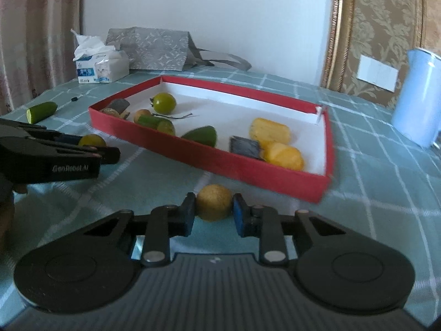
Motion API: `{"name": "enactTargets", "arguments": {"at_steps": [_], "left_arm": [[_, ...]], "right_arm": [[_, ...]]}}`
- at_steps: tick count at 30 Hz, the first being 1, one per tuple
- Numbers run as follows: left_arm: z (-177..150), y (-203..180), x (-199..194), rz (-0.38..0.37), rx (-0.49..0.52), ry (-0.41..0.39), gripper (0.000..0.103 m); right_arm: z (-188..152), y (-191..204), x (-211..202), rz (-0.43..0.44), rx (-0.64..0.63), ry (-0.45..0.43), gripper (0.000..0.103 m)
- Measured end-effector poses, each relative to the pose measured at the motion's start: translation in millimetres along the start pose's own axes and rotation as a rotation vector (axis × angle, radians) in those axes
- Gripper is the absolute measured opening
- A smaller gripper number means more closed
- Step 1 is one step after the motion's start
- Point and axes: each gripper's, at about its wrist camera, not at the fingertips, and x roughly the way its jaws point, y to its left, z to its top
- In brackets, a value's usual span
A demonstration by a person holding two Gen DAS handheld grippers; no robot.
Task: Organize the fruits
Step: 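Grasp a small brown round fruit with the right gripper while the left gripper holds the green fruit, then carry the green fruit into the tray and open the left gripper while the right gripper holds the brown fruit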
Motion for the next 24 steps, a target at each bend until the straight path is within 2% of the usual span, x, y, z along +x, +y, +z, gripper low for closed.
{"name": "enactTargets", "arguments": {"at_steps": [5,10,19,24], "left_arm": [[0.0,0.2,0.1,0.001,0.001,0.0,0.039],[-0.2,0.2,0.0,0.001,0.001,0.0,0.039],[-0.5,-1.8,0.1,0.003,0.011,-0.002,0.039],[-0.3,-0.7,-1.7,-0.007,0.003,0.0,0.038]], "right_arm": [[-5.5,-12.1,-11.3,-0.02,0.041,-0.023,0.026],[-5.0,-14.8,-3.9,-0.014,0.059,0.017,0.027],[-6.4,-17.4,-8.7,-0.014,0.069,-0.014,0.027],[-5.7,-19.4,-4.0,-0.01,0.082,0.015,0.027]]}}
